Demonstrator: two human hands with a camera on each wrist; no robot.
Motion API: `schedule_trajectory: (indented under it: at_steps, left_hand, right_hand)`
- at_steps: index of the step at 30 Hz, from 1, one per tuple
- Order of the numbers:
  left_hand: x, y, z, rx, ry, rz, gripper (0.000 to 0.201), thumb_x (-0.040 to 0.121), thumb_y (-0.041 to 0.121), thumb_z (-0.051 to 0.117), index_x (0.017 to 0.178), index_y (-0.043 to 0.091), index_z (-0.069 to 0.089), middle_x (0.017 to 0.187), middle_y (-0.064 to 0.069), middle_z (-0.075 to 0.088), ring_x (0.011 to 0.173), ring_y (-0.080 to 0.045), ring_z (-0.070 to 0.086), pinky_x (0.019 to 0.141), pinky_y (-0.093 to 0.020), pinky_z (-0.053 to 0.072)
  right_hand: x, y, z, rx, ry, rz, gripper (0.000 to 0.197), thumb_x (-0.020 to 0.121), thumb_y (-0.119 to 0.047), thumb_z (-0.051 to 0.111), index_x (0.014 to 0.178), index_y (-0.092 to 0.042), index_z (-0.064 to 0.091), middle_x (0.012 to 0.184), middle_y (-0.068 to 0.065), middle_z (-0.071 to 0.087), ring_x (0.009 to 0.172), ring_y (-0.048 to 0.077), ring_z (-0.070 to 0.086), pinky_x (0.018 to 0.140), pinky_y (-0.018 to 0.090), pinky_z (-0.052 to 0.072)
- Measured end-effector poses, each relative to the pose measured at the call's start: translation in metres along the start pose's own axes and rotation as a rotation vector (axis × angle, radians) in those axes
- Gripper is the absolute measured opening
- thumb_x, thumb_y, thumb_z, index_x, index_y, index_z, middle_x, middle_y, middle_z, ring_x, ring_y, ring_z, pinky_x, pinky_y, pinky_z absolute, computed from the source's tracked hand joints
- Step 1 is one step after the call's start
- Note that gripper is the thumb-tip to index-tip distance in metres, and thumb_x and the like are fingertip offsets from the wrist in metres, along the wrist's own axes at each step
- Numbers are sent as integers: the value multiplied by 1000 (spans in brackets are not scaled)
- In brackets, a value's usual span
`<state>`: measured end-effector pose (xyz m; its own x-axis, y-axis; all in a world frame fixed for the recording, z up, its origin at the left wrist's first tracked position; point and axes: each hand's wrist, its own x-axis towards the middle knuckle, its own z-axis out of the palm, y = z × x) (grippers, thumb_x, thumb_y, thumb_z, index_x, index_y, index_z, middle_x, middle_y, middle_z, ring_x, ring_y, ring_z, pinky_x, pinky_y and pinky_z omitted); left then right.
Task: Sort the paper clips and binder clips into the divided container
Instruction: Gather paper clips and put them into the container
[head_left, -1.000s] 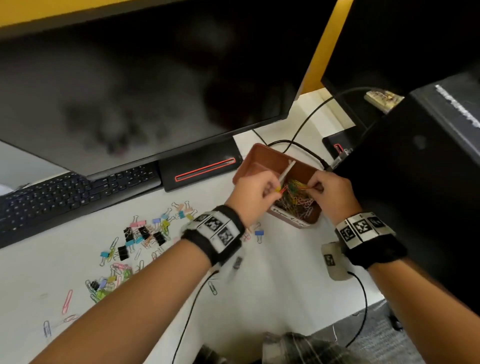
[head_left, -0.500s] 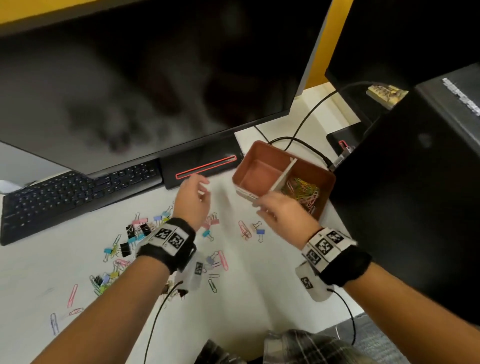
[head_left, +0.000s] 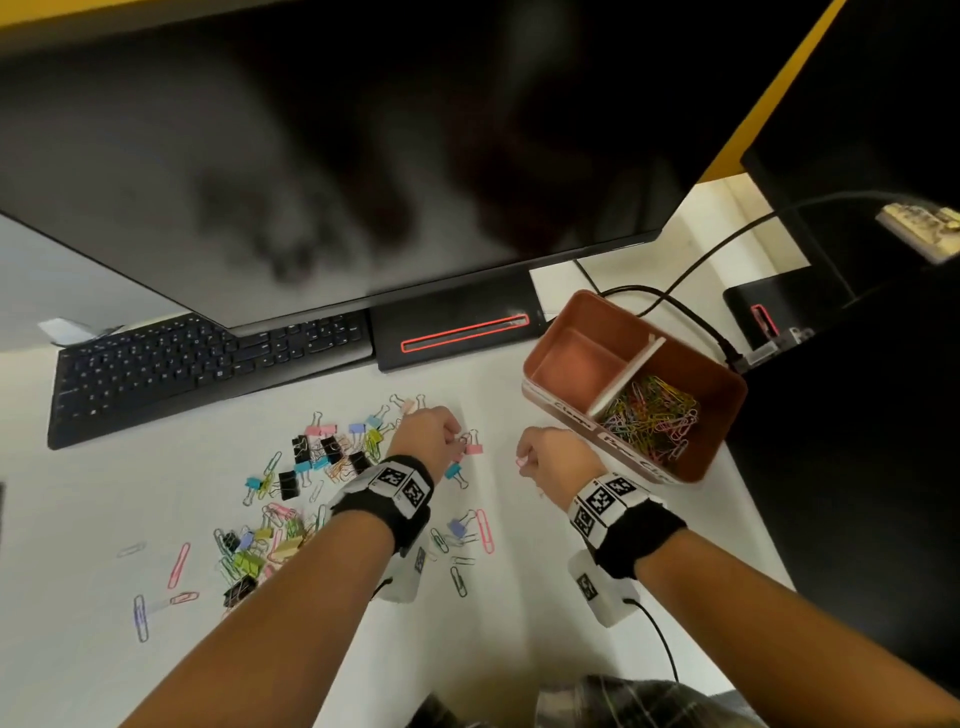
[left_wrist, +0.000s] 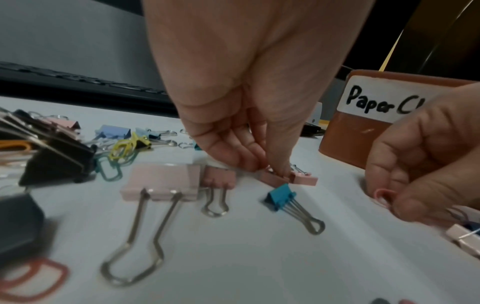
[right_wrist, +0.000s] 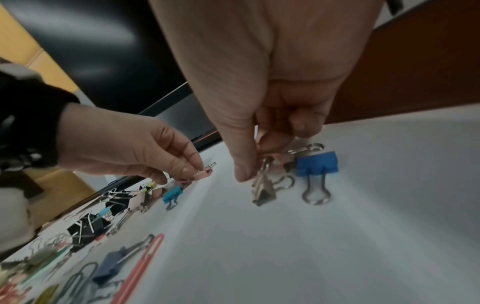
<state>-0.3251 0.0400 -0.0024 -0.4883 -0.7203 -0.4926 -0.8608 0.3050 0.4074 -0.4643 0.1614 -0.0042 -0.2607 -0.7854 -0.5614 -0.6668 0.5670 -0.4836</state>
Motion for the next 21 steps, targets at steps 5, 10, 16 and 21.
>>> schedule_trajectory:
  at_steps: [5,10,16,21]
  left_hand:
    - [3,2,-2,-9,-43,24,9,83,15,63,91,13,63,93,-3,64,81,-13,54,73,-20,43]
    - [5,-1,-9,-42,-34,49,8,82,10,57,85,16,62,79,5,56,77,-11,52,66,-18,41]
    - [-4,-21,-20,-428,-85,-4,18,79,0,65,92,12,68,84,-6,63,76,-23,63,68,-33,57]
    - [-13,-27,-28,-509,-43,32,20,76,-3,69,74,17,67,93,-14,63,77,-26,66,64,-23,57]
  right_hand:
    - [-5,-2,-6,37,149,-135,11,88,-24,58,94,-16,63,97,3,62,82,22,63,72,35,53]
    - [-2,-1,-8,176,275,-260,8,87,-14,60,94,-11,61,94,9,63,84,23,61,78,38,52]
    - [-11,3,3,134,128,-340,17,83,-10,64,100,-13,65,91,7,63,76,16,57,77,31,51]
    - [-22,-8,21,-94,-160,-400,30,88,-20,57,118,-21,59,103,4,63,96,19,58,85,30,45]
